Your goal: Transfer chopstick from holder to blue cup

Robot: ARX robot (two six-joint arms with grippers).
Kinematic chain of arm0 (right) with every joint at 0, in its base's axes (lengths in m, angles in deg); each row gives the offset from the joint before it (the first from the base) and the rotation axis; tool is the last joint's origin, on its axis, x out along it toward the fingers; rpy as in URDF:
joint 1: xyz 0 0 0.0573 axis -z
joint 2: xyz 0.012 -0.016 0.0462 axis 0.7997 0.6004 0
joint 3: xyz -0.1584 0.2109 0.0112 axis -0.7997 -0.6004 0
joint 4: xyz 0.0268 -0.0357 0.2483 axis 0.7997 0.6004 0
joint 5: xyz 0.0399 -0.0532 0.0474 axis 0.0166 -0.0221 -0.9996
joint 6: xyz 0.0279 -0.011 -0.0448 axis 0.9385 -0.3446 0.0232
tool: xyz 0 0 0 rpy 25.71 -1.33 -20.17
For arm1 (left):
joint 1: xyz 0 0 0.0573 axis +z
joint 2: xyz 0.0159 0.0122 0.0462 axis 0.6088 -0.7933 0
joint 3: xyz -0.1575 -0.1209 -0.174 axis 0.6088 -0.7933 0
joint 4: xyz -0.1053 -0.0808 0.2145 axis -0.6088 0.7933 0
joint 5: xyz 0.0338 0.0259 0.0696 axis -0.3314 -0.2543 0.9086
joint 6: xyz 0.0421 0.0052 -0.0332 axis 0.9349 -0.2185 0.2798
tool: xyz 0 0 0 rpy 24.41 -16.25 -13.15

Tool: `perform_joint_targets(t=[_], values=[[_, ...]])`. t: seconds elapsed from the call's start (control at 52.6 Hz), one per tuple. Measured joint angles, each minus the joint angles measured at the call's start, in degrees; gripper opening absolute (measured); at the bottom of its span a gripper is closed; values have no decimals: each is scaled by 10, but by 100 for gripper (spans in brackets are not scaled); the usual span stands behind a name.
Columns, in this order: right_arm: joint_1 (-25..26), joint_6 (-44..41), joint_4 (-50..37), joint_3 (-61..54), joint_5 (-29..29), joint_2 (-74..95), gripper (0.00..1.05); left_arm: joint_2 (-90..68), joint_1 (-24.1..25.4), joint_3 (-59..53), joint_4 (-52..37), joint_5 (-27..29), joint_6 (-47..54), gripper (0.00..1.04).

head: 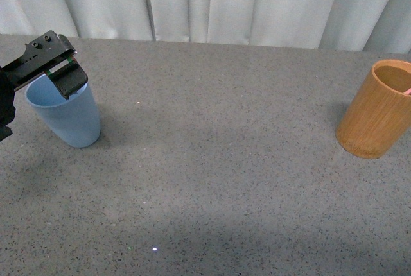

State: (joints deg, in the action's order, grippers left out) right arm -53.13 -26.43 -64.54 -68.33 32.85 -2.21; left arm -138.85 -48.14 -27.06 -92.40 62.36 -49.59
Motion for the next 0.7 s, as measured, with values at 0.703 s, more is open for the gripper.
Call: perform_joint_targets(t=[0.703], values=[[0, 0, 0, 0, 0, 0, 95, -25, 17, 5, -7, 10, 0, 98]])
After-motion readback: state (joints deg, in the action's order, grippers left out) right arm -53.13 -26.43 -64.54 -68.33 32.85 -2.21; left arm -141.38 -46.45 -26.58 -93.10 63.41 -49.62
